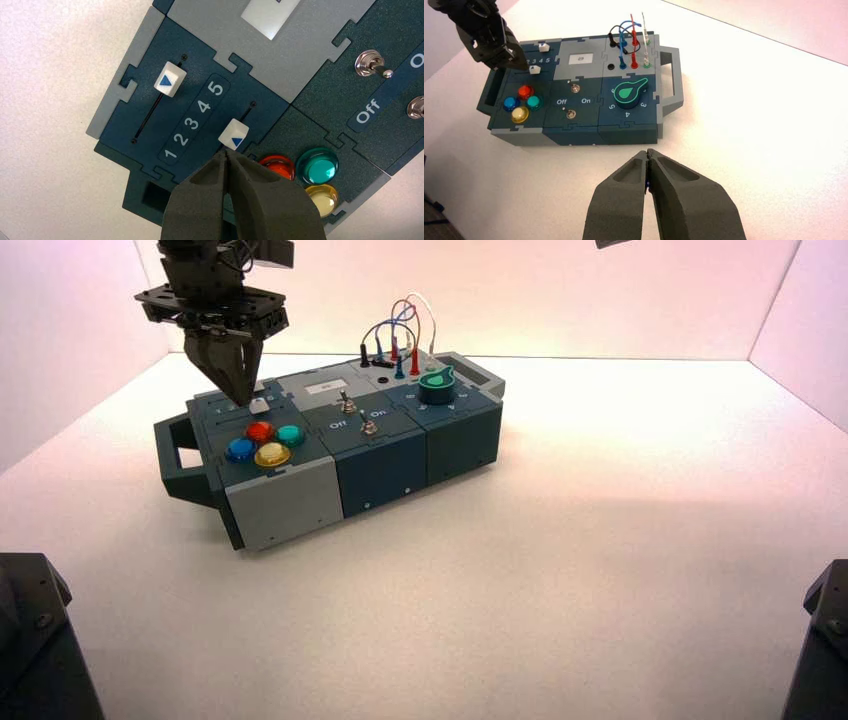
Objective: Move the bottom slider to position 4.
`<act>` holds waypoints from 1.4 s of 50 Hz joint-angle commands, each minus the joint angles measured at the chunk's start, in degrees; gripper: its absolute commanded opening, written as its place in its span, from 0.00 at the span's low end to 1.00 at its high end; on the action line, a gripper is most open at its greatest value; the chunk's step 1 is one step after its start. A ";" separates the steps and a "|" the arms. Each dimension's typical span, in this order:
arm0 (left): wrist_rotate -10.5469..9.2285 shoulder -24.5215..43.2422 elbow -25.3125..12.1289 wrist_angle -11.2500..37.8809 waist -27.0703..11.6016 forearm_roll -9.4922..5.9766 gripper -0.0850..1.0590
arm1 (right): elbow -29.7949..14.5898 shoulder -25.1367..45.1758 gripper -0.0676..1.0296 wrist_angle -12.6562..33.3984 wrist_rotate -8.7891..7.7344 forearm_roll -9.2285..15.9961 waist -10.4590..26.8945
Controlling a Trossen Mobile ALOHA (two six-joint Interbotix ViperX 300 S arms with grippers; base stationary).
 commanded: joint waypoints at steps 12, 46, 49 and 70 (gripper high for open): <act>0.53 -0.09 -1.14 -0.18 -0.79 0.00 0.05 | -1.85 -0.09 0.04 -0.35 -0.09 -0.09 -0.09; 0.62 0.26 -1.67 0.79 -0.97 0.00 0.05 | -1.93 -0.09 0.04 -0.44 -0.09 0.00 0.00; 0.70 -0.18 -0.79 1.05 -0.97 0.00 0.05 | -1.85 -0.09 0.04 -0.35 -0.09 0.00 -0.09; 0.00 -12.57 2.37 1.23 -1.05 -0.18 0.05 | -2.02 -0.09 0.04 -0.44 -0.09 0.00 -0.97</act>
